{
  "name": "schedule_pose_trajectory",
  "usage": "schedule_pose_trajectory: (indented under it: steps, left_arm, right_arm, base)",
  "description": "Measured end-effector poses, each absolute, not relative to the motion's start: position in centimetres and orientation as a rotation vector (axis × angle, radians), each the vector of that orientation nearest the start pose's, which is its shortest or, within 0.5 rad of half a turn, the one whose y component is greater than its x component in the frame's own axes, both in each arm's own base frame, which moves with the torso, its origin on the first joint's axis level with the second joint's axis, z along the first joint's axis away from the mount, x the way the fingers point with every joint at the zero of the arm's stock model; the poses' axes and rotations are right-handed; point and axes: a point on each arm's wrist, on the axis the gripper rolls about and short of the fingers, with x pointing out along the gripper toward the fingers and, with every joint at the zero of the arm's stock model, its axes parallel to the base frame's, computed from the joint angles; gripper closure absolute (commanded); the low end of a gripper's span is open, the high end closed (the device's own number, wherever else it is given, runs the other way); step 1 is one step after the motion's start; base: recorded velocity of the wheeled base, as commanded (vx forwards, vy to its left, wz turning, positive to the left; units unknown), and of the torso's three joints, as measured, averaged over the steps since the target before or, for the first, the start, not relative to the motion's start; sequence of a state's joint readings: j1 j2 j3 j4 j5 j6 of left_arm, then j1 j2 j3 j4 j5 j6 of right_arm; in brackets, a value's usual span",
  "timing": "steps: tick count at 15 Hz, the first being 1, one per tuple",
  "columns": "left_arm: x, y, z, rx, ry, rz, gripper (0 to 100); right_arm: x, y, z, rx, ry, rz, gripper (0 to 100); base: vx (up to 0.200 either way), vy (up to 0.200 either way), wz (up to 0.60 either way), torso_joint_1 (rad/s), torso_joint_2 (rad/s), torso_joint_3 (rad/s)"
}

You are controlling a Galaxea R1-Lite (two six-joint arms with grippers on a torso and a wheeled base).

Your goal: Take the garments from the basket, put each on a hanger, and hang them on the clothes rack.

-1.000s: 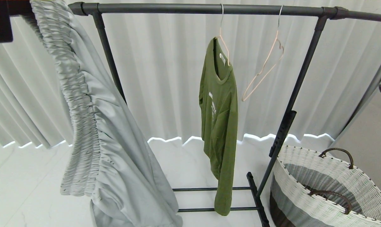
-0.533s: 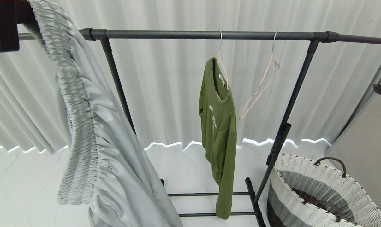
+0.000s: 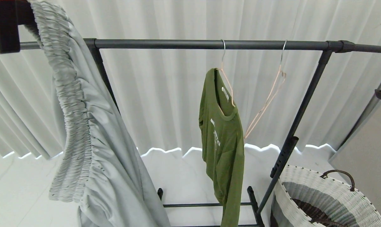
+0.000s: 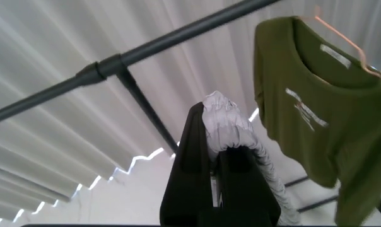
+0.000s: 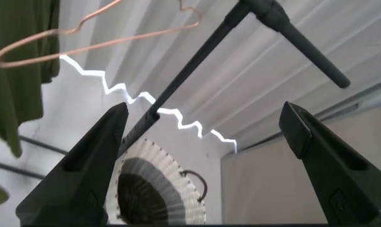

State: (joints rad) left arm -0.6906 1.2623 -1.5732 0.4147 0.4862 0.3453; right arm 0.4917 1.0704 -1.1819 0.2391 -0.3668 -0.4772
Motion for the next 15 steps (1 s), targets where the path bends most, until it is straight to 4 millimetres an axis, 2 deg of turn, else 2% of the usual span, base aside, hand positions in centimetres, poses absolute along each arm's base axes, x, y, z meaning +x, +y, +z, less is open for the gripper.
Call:
schedule_pose_trajectory:
  steps: [5,9,12,15]
  left_arm:
    - [12.4,-8.9,40.0,0.402,0.051,-0.218,100]
    - [12.2,-9.0,39.2,0.42,0.073,-0.238,100]
    - [11.7,-8.8,38.7,0.424,0.078,-0.249,100]
    - [11.2,-8.4,38.3,0.429,0.085,-0.251,100]
  right_arm:
    - [11.1,5.1,34.2,-0.532,0.092,0.153,0]
    - [11.9,5.4,33.4,-0.532,0.103,0.161,0]
    - [13.7,6.5,32.4,-0.499,0.069,0.192,0]
    - [17.0,8.4,31.2,-0.46,0.054,0.195,0]
  base:
    - [0.2,0.0,0.0,0.002,0.0,0.001]
    - [0.0,0.0,0.0,0.0,0.0,0.0]
    - [0.0,0.0,0.0,0.0,0.0,0.0]
    - [0.0,0.0,0.0,0.0,0.0,0.0]
